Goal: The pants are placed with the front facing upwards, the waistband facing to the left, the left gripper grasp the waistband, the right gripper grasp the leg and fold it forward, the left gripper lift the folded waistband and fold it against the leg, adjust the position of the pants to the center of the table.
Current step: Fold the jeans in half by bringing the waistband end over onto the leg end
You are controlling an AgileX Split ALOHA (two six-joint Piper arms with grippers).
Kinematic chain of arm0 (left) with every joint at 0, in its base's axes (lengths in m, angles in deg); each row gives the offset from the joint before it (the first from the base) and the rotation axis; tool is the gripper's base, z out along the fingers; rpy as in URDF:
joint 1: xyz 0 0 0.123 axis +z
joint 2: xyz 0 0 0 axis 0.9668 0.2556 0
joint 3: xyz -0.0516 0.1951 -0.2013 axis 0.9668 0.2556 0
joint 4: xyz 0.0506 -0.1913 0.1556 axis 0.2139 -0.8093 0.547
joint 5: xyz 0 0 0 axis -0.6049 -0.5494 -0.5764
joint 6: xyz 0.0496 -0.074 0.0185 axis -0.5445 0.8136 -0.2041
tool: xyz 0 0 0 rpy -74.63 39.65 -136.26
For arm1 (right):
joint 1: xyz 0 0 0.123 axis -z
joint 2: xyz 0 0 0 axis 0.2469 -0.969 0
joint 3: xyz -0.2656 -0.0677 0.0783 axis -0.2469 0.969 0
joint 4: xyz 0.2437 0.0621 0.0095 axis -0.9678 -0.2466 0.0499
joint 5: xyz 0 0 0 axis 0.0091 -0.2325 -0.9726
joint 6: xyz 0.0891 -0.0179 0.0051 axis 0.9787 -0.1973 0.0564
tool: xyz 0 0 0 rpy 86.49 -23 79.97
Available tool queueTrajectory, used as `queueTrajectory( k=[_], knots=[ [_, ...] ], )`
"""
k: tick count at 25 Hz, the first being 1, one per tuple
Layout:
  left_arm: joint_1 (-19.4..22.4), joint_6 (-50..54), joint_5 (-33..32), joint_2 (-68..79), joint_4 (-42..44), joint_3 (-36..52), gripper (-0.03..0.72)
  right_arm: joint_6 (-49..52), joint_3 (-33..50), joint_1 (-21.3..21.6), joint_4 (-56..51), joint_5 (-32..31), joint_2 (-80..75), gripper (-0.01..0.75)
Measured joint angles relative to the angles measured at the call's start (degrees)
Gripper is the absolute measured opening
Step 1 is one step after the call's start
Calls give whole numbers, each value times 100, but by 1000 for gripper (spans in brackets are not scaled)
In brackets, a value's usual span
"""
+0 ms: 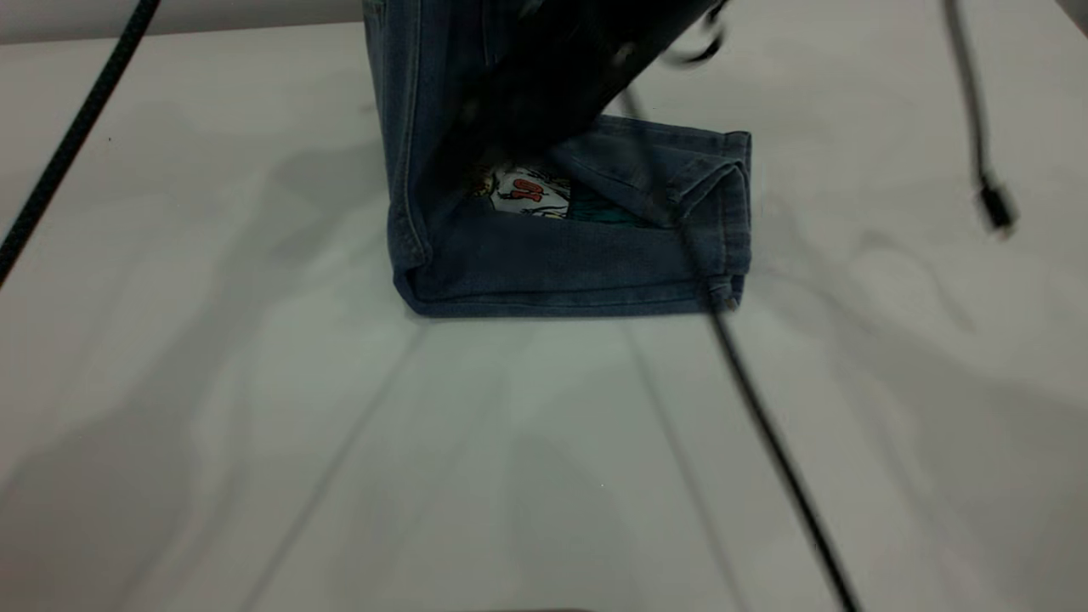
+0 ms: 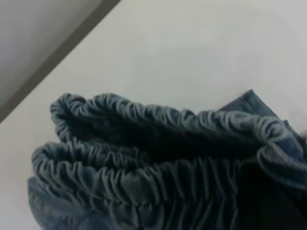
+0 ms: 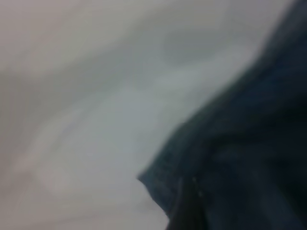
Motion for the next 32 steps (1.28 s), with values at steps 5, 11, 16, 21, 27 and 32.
queueTrajectory(
  k=[5, 11, 16, 21, 27, 32],
  knots=[
    [0, -4, -549, -114, -22, -12, 60, 603, 0, 699, 772, -427, 476, 478],
    [-45, -110, -1229, -120, -433, -19, 60, 1060, 0, 1658, 1111, -477, 597, 478],
    [-423, -226, -1241, -115, -331, -19, 60, 1350, 0, 2367, 1144, -392, 597, 478],
    [-971, -251, -1241, 112, -191, -35, 60, 1458, 0, 2792, 1154, -369, 597, 478],
    [-1338, -251, -1234, 659, 2, -35, 60, 1603, 0, 3038, 1154, -293, 597, 478],
    [-1469, -256, -999, 1050, 182, -35, 60, 1642, 0, 3066, 1154, -292, 597, 478]
  ],
)
